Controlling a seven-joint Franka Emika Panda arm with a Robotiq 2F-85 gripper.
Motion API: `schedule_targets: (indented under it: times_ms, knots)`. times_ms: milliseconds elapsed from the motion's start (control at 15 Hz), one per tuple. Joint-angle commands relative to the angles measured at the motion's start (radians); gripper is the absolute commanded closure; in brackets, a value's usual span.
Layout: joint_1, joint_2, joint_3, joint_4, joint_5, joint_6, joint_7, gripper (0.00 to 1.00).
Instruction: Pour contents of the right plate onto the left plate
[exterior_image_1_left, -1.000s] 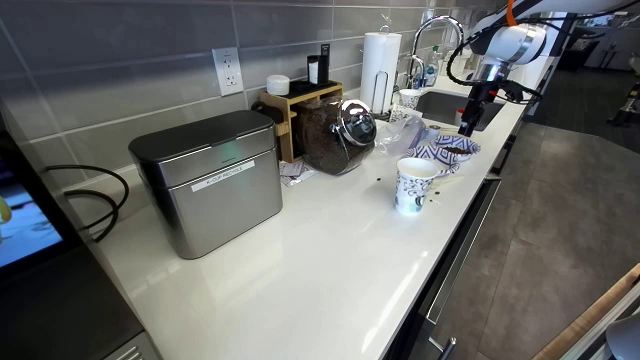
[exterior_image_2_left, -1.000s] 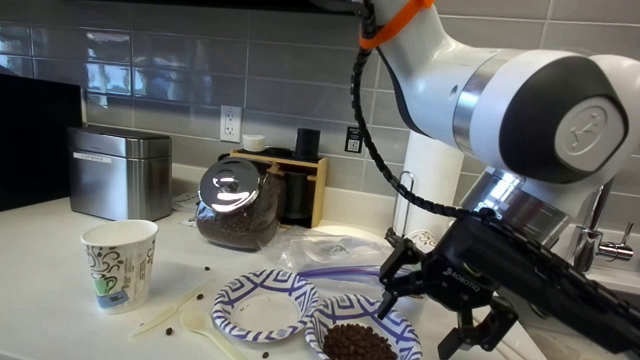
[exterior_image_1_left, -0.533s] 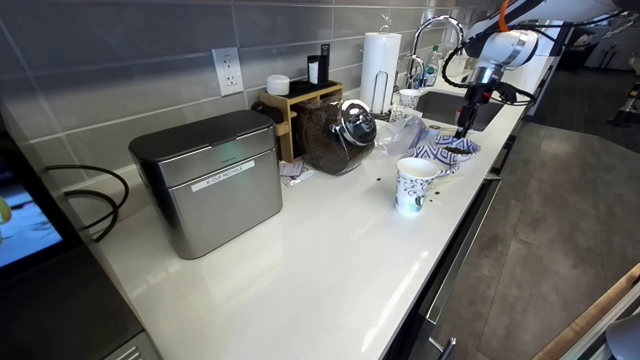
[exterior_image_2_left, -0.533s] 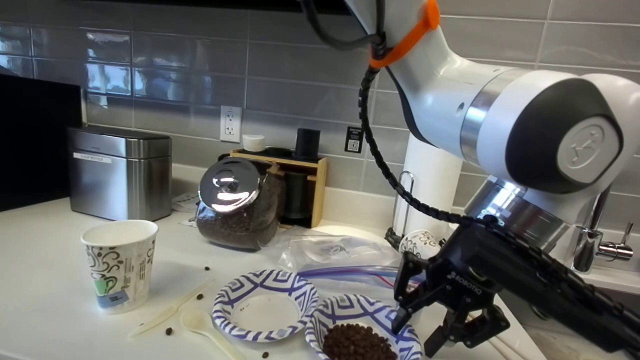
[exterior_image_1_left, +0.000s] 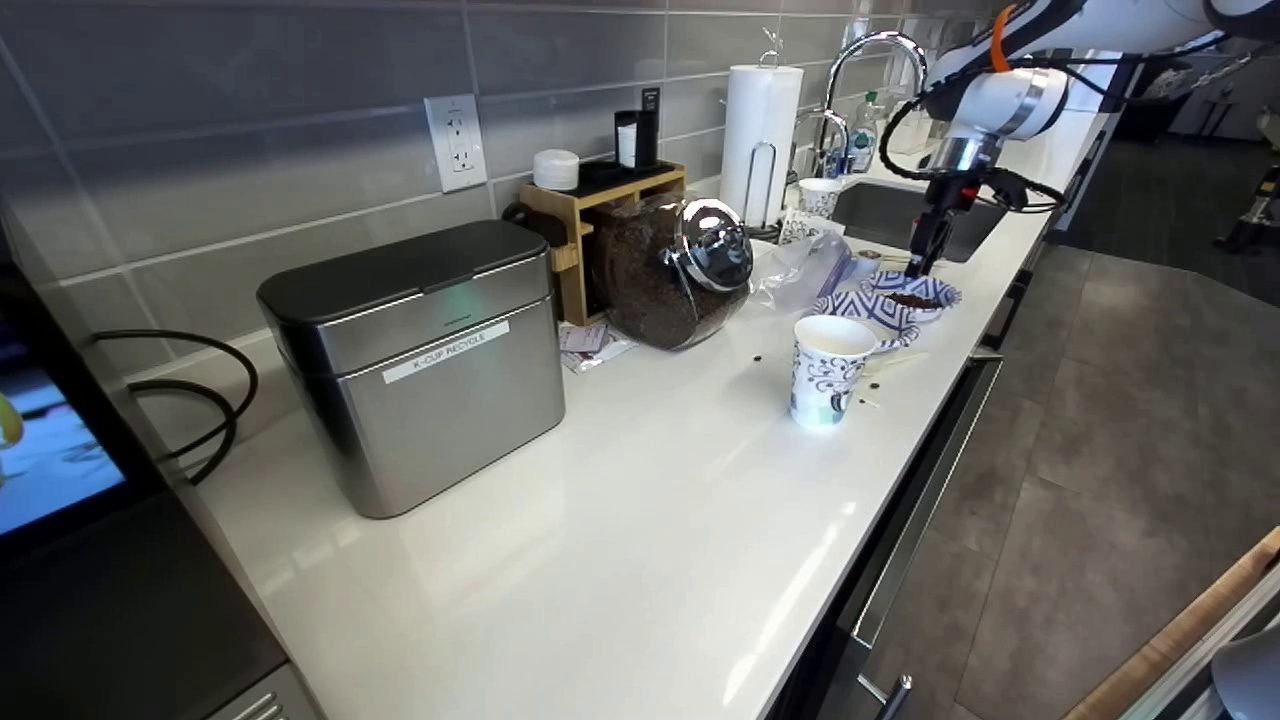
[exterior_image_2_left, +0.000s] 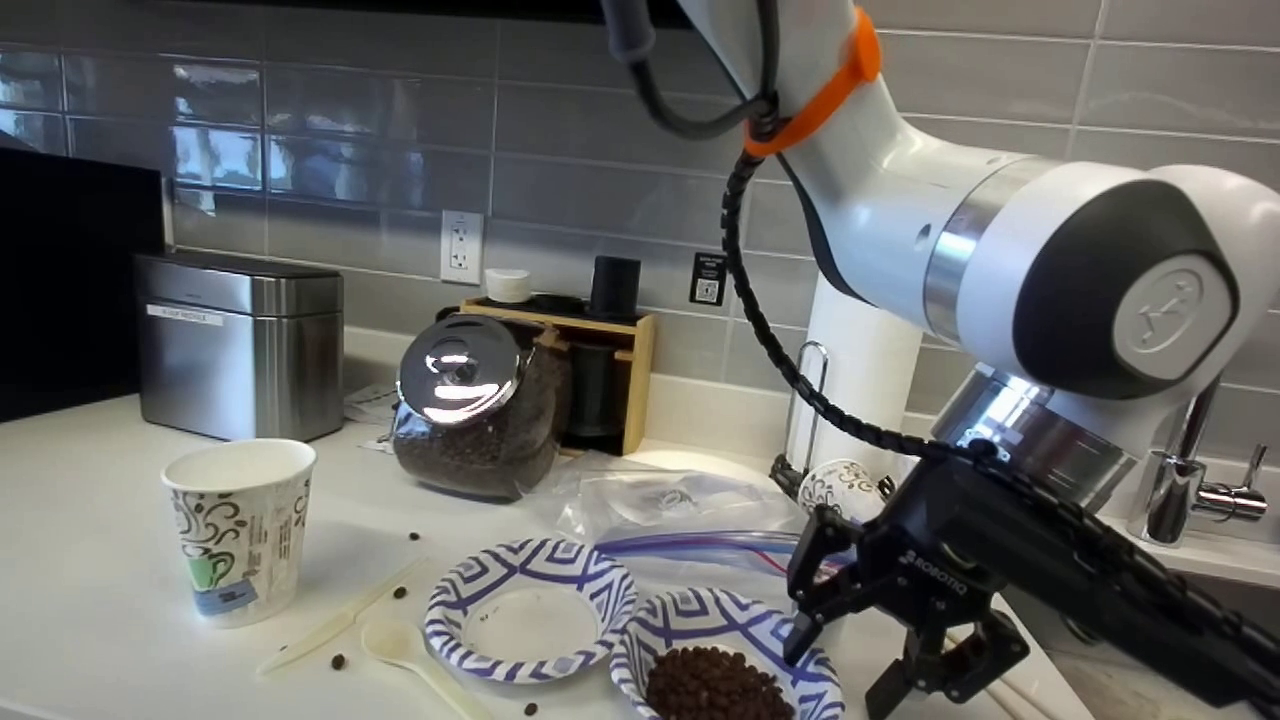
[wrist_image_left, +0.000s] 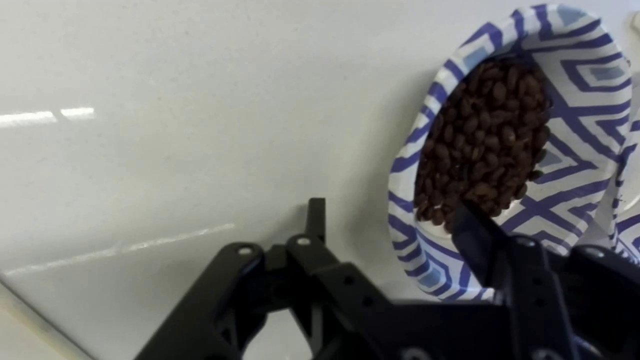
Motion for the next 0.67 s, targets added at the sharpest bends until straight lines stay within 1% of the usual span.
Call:
schedule_targets:
  times_ms: [0,67,200,267,333,467,533,600]
  knots:
    - [-0.014,0.027,0.02,0.04,-0.029,-0.039,0.027,0.64]
    - [-0.013,0.028,0.02,0.04,-0.031,-0.039,0.031,0.73]
    - [-0.004,0.031,0.014,0.037,-0.043,-0.028,0.058,0.87]
    - [-0.003,0.033,0.013,0.037,-0.049,-0.028,0.071,0.95]
    - [-0.003,0.034,0.013,0.037,-0.055,-0.028,0.084,1.0]
    - [-0.008,0.034,0.015,0.042,-0.059,-0.034,0.097,1.0]
    - [-0.011,0.034,0.016,0.046,-0.06,-0.037,0.103,0.97]
    - [-0.016,0.03,0.018,0.047,-0.057,-0.04,0.103,0.98]
